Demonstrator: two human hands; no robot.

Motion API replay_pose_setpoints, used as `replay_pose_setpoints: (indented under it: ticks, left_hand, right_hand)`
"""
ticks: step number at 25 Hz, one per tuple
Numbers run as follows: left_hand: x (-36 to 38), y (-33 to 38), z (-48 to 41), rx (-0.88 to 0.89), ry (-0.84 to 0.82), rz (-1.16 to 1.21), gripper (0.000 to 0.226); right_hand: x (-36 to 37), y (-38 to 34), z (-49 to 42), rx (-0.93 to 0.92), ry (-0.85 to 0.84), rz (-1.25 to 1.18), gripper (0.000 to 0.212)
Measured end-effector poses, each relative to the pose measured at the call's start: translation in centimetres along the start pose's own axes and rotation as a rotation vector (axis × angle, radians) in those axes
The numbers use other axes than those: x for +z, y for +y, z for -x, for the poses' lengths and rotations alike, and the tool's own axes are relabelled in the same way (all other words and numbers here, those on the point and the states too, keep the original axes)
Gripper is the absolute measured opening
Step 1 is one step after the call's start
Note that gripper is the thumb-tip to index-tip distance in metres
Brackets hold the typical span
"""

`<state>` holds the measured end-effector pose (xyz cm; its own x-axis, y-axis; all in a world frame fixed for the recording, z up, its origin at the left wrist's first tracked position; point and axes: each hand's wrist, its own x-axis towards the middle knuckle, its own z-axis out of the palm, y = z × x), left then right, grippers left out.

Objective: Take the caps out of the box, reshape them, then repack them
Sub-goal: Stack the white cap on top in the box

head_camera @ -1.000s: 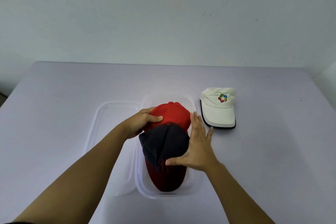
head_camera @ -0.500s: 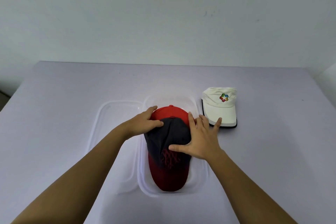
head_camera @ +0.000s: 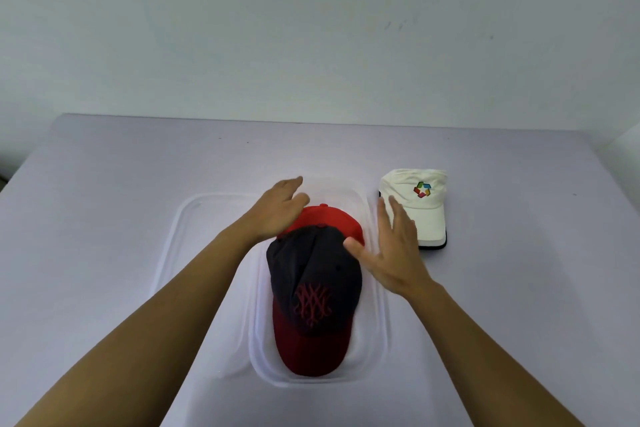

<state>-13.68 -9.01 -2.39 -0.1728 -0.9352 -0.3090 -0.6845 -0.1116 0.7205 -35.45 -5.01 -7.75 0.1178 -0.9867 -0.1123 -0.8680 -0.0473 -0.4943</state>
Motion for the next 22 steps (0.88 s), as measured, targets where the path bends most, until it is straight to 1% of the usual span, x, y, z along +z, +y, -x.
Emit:
replay_pose_setpoints:
  ticks: [3,8,9,10,12,13,15,18,20,22]
  left_hand:
    - [0.8,2.7,-2.3,0.020,0.045,0.063,0.056]
    - [5.3,7.4,-7.7,0.005,-0.030,0.136,0.064]
    - [6.4,8.1,-8.9,-0.005,-0.038,0.129,0.066]
    - [7.5,8.8,-10.0,-0.019,-0.051,0.117,0.069]
    - [9.6,9.6,-11.7,-0.049,-0.087,0.114,0.076]
    - [10.6,9.8,-12.4,-0.062,-0.102,0.129,0.080]
    - [12.6,10.1,-13.5,-0.078,-0.119,0.159,0.084]
    - [14.5,10.0,-14.7,-0.088,-0.065,0.216,0.071]
    - [14.7,10.0,-15.3,-0.093,-0.030,0.215,0.062]
    - [14.6,10.2,-15.5,-0.084,-0.037,0.194,0.051]
  right_hand:
    - [-1.8,3.0,-1.7,0.054,0.114,-0.066,0.103]
    - [-4.0,8.8,-4.7,0.114,0.114,-0.032,0.092]
    - [-4.3,9.9,-5.3,0.150,0.107,-0.049,0.094]
    - [-4.7,10.9,-5.8,0.201,0.076,-0.078,0.100]
    - [-4.6,12.7,-6.4,0.297,-0.044,-0.151,0.120]
    - [-4.4,13.5,-6.7,0.314,-0.099,-0.194,0.130]
    - [-3.9,14.9,-6.9,0.245,-0.146,-0.287,0.143]
    - [-2.1,16.6,-6.6,0.189,-0.185,-0.393,0.146]
    - [-2.0,16.3,-6.1,0.151,-0.158,-0.442,0.144]
    - [-1.8,16.2,-5.7,0.118,-0.129,-0.471,0.142]
